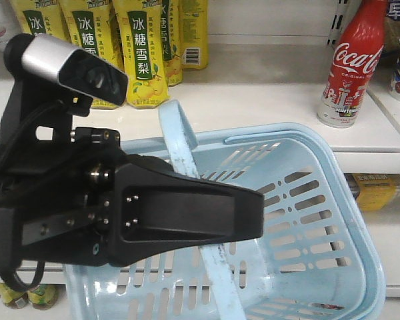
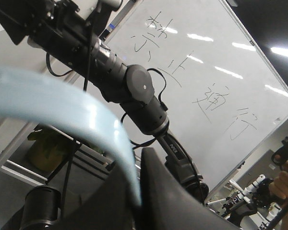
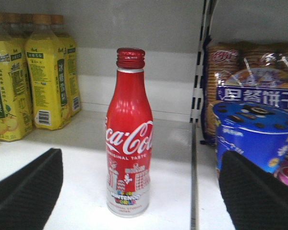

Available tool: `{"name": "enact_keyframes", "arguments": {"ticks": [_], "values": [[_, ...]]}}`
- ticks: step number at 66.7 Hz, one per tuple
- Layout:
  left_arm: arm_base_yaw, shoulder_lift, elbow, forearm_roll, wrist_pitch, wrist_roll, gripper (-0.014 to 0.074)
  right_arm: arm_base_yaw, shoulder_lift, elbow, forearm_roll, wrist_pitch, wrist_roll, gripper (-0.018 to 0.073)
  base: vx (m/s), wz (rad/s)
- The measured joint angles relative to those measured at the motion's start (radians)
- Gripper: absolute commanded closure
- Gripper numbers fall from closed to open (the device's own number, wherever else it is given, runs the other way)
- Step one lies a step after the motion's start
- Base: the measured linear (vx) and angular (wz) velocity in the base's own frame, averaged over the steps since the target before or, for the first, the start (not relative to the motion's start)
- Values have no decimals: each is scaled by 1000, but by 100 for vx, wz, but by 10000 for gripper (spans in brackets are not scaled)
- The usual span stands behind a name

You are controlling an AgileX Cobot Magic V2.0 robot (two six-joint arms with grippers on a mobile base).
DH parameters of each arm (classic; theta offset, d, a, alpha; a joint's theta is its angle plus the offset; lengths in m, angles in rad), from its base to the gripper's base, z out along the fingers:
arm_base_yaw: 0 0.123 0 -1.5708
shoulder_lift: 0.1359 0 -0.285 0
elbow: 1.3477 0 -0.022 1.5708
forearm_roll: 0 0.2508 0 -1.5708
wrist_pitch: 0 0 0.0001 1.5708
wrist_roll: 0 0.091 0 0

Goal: Place coke in basket with both arms

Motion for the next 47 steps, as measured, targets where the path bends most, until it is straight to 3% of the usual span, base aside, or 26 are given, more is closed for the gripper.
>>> {"name": "enact_keyframes", "arguments": {"ticks": [22,47], "values": [[0,0,0,0,0,0,602,0,195,-196,150,72,-139,-57,0,0],[0,0,0,0,-1,0,602,0,348,-293,348,79,-297,-50,0,0]]}}
